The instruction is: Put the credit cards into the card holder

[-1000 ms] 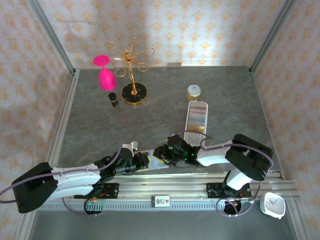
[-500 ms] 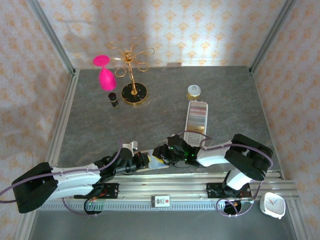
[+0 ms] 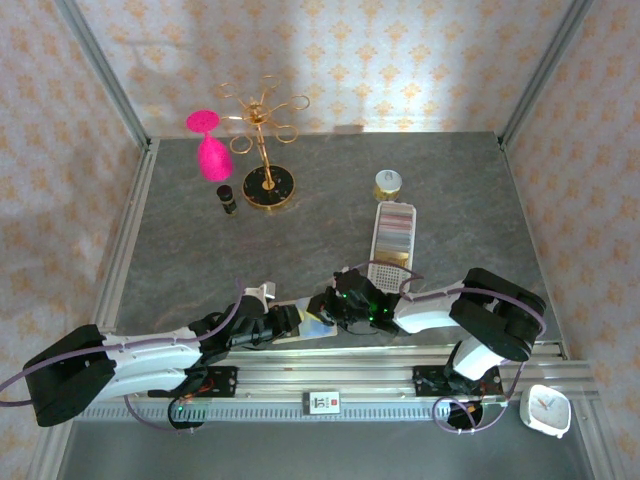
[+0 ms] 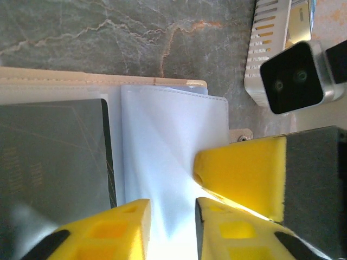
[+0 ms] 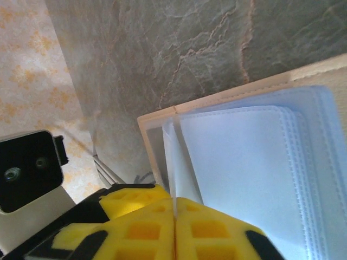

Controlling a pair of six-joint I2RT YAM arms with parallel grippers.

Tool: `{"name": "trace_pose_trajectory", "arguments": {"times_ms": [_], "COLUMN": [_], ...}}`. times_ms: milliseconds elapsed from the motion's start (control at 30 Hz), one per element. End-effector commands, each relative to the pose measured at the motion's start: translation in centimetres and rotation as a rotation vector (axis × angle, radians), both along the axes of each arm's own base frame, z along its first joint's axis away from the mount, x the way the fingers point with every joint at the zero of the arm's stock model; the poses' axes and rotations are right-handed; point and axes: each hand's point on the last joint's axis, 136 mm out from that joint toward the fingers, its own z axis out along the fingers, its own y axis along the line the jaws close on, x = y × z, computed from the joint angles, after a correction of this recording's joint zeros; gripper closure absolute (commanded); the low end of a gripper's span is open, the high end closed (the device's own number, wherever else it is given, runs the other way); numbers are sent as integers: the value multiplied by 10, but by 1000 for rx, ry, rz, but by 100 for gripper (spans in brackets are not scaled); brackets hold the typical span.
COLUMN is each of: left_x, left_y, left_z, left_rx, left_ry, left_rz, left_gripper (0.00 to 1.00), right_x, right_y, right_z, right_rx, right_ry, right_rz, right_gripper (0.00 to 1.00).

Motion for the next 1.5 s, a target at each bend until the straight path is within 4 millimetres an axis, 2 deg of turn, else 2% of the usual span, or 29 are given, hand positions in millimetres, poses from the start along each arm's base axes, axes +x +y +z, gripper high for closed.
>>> {"name": "trace_pose_trajectory", "arguments": {"times_ms": [0, 100, 333, 400, 500, 633, 733, 833, 933, 1033, 1167, 1267, 1300, 1367, 1400, 1467], "left_x": [3, 7, 16, 17, 21, 26, 26, 25, 26, 30, 35, 34, 33, 31, 30, 28], "left_y": [2, 7, 32, 49, 74, 113, 123, 122, 113, 103, 94, 88, 86, 79, 73, 66], "left_z": [6, 13, 28, 23, 29, 44, 53, 52, 50, 56, 63, 58, 56, 53, 52, 49], "left_rx": [-18, 10, 83, 145, 202, 299, 330, 347, 348, 341, 352, 365, 366, 345, 322, 297], "left_ry": [-16, -43, -97, -71, -74, -89, -97, -84, -75, -94, -115, -100, -89, -78, -74, -64], "left_rz": [13, 32, 131, 202, 310, 472, 505, 496, 458, 425, 389, 351, 340, 315, 293, 264], "left_gripper": [63, 53, 44, 43, 43, 41, 41, 41, 42, 42, 38, 36, 35, 34, 33, 32], "right_x": [5, 7, 10, 11, 13, 9, 8, 14, 28, 50, 85, 109, 113, 107, 102, 96], "right_y": [-4, -3, 13, 22, 38, 55, 60, 62, 50, 23, -31, -73, -83, -88, -90, -99], "right_z": [5, 12, 17, 23, 32, 22, 13, 20, 36, 61, 109, 147, 163, 195, 206, 209], "right_rx": [-37, -26, -1, 25, 53, 41, 51, 57, 34, -17, -79, -200, -259, -364, -421, -580], "right_ry": [-39, -55, -60, -66, -82, -44, -11, -41, -117, -248, -472, -706, -821, -1079, -1195, -1373], "right_rz": [-18, -22, 13, 31, 68, 113, 115, 117, 92, 52, 6, 27, 61, 222, 322, 521], "right_gripper": [94, 85, 82, 79, 72, 65, 57, 50, 50, 49, 48, 41, 38, 34, 30, 19]}}
